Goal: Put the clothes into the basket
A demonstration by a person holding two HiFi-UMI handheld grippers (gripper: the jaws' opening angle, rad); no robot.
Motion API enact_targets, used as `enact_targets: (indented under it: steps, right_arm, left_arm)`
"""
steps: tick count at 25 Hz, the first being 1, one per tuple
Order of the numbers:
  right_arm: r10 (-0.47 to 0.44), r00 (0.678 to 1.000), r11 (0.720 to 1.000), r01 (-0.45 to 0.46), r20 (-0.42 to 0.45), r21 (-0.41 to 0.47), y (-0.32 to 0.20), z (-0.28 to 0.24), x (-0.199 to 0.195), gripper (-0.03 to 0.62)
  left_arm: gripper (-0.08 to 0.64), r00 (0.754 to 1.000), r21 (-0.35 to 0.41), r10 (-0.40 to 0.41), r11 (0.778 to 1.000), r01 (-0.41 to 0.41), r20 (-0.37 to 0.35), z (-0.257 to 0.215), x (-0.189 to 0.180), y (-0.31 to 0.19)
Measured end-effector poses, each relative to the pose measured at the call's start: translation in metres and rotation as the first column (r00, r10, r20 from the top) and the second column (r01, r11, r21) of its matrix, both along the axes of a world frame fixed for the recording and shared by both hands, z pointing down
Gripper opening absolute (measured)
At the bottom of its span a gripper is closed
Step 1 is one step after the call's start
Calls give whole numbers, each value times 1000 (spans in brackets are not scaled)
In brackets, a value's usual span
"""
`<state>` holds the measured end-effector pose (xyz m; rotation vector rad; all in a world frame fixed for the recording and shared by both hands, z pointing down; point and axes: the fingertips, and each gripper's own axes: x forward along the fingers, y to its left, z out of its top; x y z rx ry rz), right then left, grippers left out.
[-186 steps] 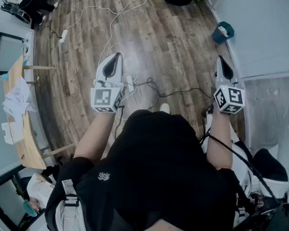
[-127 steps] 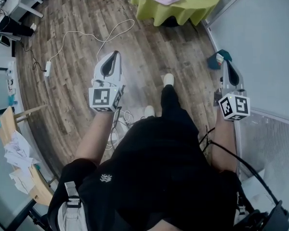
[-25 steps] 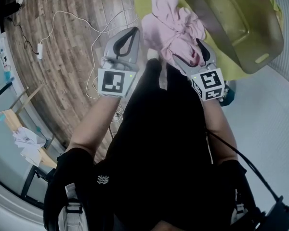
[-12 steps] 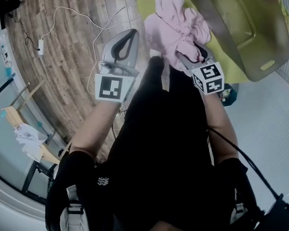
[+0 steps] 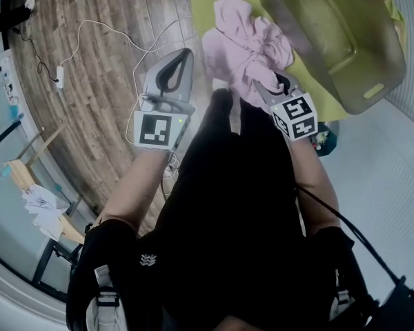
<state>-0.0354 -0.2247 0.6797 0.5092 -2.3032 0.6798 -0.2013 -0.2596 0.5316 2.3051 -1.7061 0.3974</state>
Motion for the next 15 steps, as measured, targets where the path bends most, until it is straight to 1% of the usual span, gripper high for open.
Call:
enact_targets:
  steps: [6,10,15]
  right_arm:
    - [-28,999,998,26,27,61,-2,-34,0,124]
    - [-49,998,995,45,43,94,-2,-55,-1,123]
    - [-62,997,990,54,56,129,-4,-74,-2,121]
  left_arm:
    - [6,1000,43,1,999,-1,1,-26,12,-3]
    - [6,1000,68,-3,998,3,-2,-43,14,-4]
    - [6,1000,94,-1,996,-1,19,-47,13,-2]
